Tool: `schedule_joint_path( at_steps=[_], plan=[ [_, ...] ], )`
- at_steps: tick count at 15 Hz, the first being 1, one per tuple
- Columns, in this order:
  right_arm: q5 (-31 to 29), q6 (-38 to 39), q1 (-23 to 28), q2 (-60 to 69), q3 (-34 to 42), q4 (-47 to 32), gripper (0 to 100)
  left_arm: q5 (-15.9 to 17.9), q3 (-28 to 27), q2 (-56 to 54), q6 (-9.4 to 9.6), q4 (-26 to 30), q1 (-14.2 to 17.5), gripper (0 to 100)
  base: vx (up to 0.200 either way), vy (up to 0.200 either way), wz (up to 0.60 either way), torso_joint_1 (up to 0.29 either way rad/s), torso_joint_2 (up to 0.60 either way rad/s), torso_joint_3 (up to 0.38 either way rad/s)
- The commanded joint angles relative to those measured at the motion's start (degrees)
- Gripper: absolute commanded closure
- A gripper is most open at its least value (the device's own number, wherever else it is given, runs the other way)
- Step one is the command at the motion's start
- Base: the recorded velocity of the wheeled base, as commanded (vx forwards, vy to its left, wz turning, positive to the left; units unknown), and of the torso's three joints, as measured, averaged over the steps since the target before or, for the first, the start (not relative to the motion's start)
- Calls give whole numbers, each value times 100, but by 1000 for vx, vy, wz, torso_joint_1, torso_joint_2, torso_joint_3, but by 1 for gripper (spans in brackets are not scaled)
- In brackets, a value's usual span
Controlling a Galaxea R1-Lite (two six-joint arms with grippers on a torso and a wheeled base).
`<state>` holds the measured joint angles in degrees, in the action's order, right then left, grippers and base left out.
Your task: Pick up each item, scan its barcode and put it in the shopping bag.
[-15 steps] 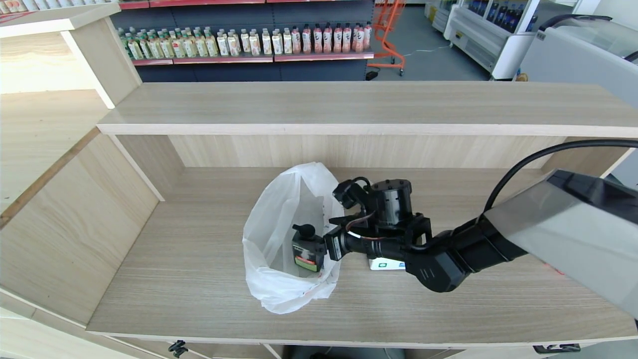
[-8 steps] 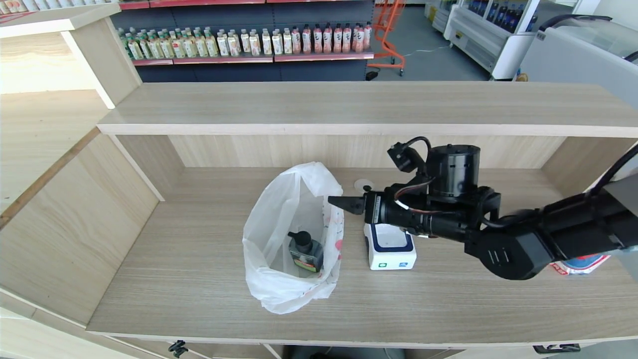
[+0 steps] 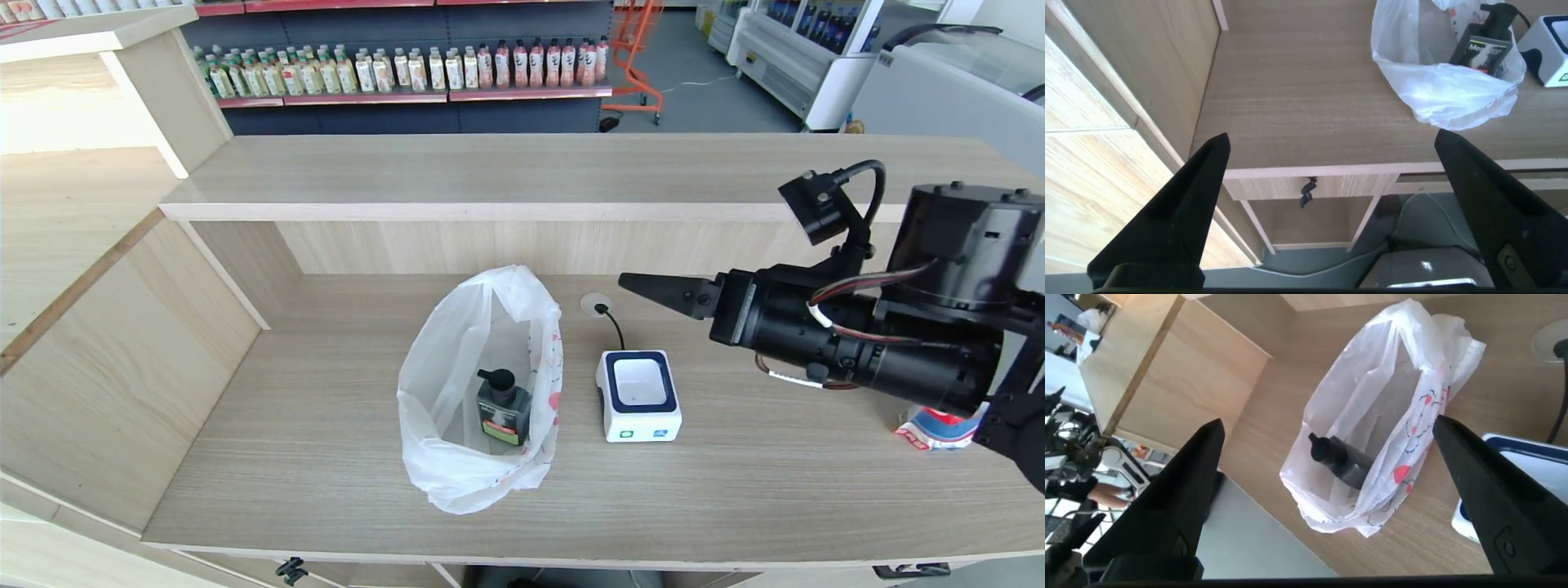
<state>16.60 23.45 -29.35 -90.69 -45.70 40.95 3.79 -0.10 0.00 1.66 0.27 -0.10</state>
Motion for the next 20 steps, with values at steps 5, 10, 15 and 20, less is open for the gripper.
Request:
schedule_joint_path(
  at_steps=[5, 10, 15, 20],
  plan=[
    [1, -122, 272, 1255, 554, -588, 0, -1, 1, 0, 1, 0, 1, 0, 0, 0, 0, 0, 0, 0],
    [1, -386, 308, 1800, 668, -1001, 0, -1, 1, 9, 1, 0, 1, 0, 0, 0, 0, 0, 0, 0],
    [-193, -763, 316, 2266, 976, -1660, 0, -1, 1, 9, 1, 0, 1, 0, 0, 0, 0, 0, 0, 0],
    [-483, -799, 439, 2283, 976, -1678, 0, -1, 1, 9, 1, 0, 1, 0, 0, 0, 0, 0, 0, 0]
  ],
)
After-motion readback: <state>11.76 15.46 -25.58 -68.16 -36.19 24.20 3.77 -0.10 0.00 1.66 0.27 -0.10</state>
